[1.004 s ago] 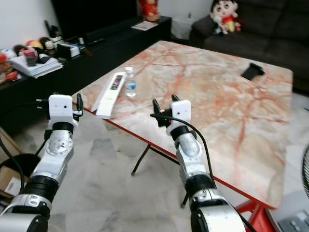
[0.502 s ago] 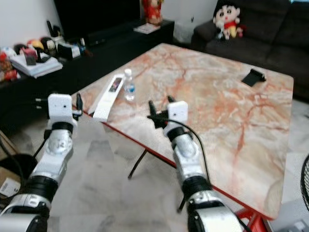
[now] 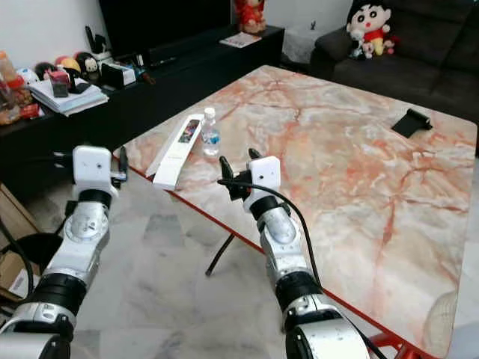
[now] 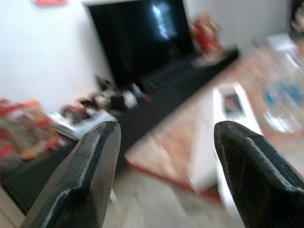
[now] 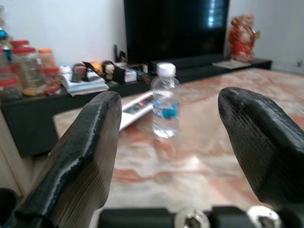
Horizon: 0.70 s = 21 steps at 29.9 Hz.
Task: Picking trash to rubbish bin
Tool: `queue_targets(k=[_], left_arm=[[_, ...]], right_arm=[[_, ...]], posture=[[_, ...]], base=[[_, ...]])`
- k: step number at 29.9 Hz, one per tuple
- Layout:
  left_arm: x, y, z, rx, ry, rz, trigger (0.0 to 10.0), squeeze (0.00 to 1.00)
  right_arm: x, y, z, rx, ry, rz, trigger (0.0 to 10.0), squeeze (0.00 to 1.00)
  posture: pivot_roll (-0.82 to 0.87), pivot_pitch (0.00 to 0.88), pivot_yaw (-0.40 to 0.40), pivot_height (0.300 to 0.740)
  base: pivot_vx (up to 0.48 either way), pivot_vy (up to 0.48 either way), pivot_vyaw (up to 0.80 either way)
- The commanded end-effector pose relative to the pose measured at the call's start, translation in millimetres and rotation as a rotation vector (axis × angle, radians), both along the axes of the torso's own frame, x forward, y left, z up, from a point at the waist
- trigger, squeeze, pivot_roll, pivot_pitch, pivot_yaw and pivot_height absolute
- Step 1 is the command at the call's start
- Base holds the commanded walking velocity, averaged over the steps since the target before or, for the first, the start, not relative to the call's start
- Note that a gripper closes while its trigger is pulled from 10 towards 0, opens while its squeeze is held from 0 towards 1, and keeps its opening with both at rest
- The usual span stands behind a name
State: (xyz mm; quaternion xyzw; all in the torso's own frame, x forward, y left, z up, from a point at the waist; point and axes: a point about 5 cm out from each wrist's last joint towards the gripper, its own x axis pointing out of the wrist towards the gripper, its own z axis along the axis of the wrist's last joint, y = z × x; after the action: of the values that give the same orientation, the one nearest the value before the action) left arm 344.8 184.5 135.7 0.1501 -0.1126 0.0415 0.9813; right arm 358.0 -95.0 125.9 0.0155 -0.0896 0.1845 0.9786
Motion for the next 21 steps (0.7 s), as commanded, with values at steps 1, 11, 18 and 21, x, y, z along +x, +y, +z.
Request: queue_targets(k=[1,11,18,21], left_arm=[[-4.9,-0.6,-15,0.02,0.059,-0.024,10.0,0.0],[-49.0,29.9,-94,0.051,0.373,0.01,10.0,0.0],[-105.0,58.1,-158,0.041,0.705,0.151,10.0,0.0],[-123.5,63.4,-173,0.014,0.789,0.201,10.0,0.0]], right_arm=[[0.4,-6.8,-5,0.013,0.032,-0.032,10.0,0.0],[-12.2,-18.5,-35,-0.004,0.133,-0.062,10.0,0.0],[-26.8,-31.3,-66,-0.019,0.263,-0.123,10.0,0.0],[-35.3,-36.3,-80,-0.035,0.316,-0.139,10.0,0.0]], posture=[[-0.03,0.0,-0.01,0.74],[-0.03,0.0,-0.002,0.74],[-0.04,0.0,0.003,0.74],[-0.04,0.0,0.003,0.74]], base=[[0.0,0.0,0.0],[0.0,0.0,0.0],[0.0,0.0,0.0],[0.0,0.0,0.0]])
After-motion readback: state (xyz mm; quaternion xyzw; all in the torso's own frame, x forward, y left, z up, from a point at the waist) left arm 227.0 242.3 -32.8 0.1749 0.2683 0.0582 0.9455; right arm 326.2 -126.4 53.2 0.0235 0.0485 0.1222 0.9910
